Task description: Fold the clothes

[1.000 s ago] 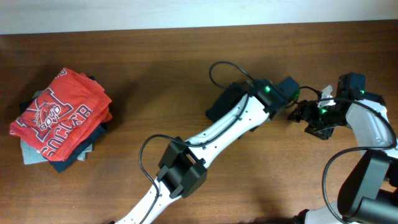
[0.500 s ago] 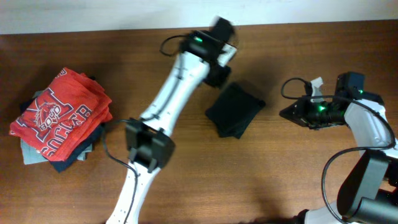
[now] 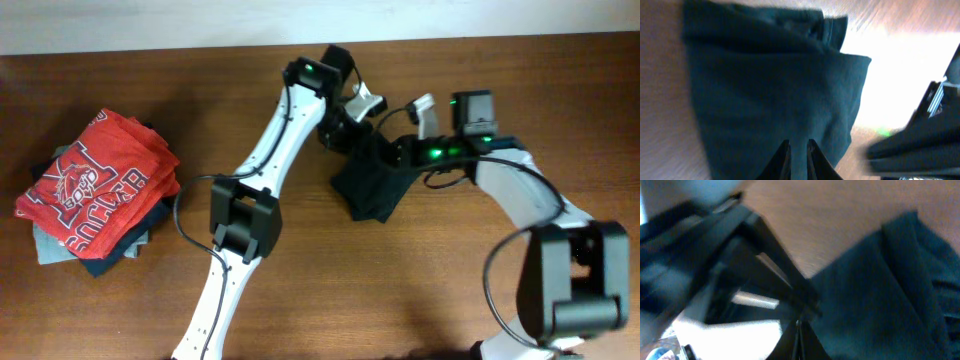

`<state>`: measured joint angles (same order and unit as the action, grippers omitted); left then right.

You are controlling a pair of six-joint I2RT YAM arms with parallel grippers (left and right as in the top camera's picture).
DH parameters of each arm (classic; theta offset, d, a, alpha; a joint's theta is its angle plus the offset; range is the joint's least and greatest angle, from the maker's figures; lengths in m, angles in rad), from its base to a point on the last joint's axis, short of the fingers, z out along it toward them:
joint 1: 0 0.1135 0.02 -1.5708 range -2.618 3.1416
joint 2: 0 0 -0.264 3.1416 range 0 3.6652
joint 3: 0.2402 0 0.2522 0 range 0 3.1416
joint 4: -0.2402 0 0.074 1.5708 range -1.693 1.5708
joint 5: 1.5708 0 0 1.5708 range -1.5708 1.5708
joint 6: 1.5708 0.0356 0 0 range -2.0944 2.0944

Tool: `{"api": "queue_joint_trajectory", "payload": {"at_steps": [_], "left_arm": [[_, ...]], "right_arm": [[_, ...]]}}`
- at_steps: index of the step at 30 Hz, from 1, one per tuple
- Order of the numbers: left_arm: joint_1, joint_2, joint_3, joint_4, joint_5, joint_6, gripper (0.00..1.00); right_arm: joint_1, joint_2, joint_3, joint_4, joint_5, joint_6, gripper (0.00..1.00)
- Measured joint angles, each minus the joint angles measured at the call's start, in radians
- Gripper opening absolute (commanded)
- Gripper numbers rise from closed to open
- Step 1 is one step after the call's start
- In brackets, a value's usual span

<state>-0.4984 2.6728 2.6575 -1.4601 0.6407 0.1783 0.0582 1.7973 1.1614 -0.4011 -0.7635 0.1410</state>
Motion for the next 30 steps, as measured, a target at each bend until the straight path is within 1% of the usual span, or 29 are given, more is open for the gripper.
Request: {"api": "queue_joint_trajectory", "payload": {"at_steps": [6,9,14,18,22,25,26,27,28,29,30], "left_arm": [[-0.009,0.053,0.000,-0.007,-0.015,0.010,0.11],[-0.009,0.070,0.000,-0.009,-0.037,0.013,0.11],[-0.010,0.072,0.000,-0.009,-0.096,0.013,0.11],[-0.010,0.072,0.000,-0.009,-0.132,0.013,0.11],[-0.003,0.072,0.000,-0.021,-0.172,0.013,0.11],[0.018,0.072,0.000,-0.035,-0.190,0.012,0.11],[0.026,0.072,0.000,-0.044,-0.190,0.012,0.12],[0.037,0.072,0.000,-0.055,-0.190,0.012,0.16],[0.047,0.072,0.000,-0.063,-0.189,0.012,0.23],[0.056,0.072,0.000,-0.071,-0.187,0.009,0.34],[0.064,0.072,0.001,-0.077,-0.182,0.006,0.43]], "right_arm": [[0.016,0.144,0.000,-0.013,0.122,0.043,0.04],[0.011,0.204,0.006,-0.016,0.122,0.050,0.04],[0.004,0.216,0.032,-0.061,0.116,0.053,0.04],[-0.006,0.215,0.034,-0.110,0.098,0.025,0.06],[-0.023,0.200,0.032,-0.194,0.093,-0.011,0.12],[-0.047,0.171,0.026,-0.285,0.101,-0.072,0.20],[-0.056,0.158,0.023,-0.310,0.101,-0.098,0.24],[-0.063,0.146,0.020,-0.329,0.100,-0.121,0.28],[-0.069,0.129,0.017,-0.351,0.091,-0.149,0.34],[-0.074,0.111,0.016,-0.364,0.081,-0.175,0.40],[-0.077,0.096,0.016,-0.372,0.067,-0.199,0.47]]}}
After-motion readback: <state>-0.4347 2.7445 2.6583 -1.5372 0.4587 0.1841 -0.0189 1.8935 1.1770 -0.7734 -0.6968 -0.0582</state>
